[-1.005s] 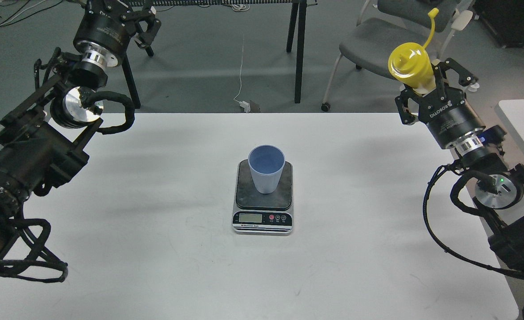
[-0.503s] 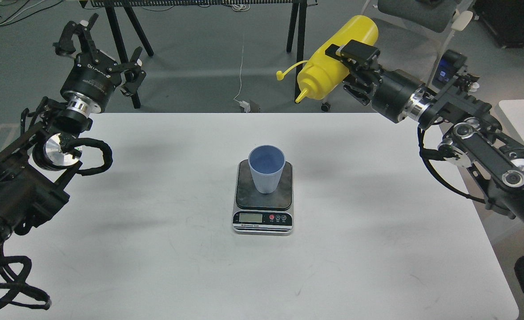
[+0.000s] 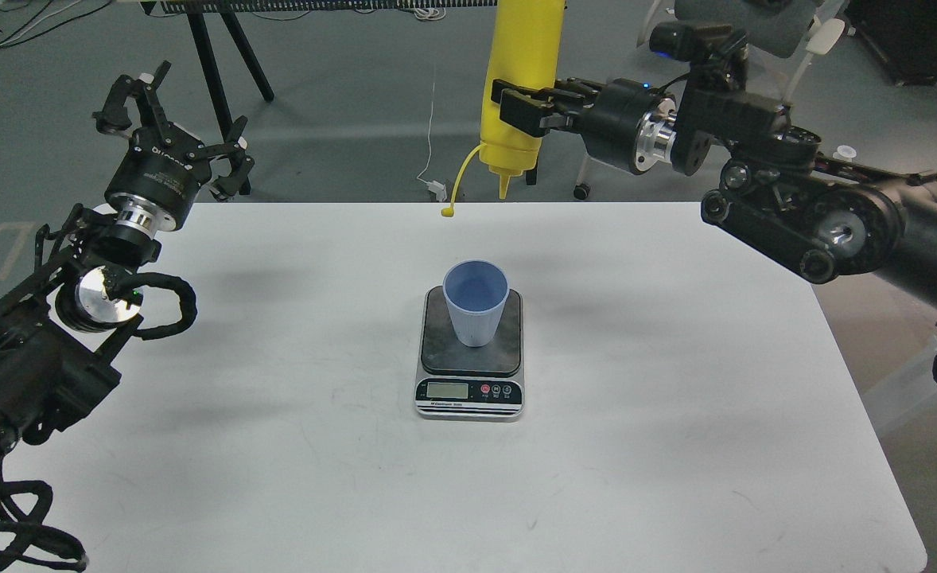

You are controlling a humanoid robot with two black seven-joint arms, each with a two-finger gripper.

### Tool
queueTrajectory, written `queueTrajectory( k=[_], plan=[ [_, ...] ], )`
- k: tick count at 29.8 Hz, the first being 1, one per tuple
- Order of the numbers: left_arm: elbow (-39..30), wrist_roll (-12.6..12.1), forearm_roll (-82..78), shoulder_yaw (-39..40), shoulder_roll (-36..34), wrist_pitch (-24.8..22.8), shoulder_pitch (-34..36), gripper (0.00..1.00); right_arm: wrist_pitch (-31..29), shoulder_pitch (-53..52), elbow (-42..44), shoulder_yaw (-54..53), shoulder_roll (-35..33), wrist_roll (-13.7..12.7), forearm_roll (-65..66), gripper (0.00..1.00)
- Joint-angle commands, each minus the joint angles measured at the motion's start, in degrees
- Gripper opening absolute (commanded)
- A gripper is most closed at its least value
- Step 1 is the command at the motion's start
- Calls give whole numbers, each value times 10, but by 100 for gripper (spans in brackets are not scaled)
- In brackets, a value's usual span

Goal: Pour seasoning into cup on scale with both arms
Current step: 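Hold the inverted bottle over the cup with the right gripper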

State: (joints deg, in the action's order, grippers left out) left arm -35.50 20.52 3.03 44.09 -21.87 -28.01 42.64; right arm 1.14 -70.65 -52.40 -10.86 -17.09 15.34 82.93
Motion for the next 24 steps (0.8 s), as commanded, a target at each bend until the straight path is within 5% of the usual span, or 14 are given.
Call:
queueTrajectory(
  k=[1,24],
  plan=[
    [0,2,0,0,1,0,1,100,54,13,32,36,45,-14,29,35],
    [0,4,0,1,1,0,2,100,100,86,52,77,109,-22,38,35]
  ],
)
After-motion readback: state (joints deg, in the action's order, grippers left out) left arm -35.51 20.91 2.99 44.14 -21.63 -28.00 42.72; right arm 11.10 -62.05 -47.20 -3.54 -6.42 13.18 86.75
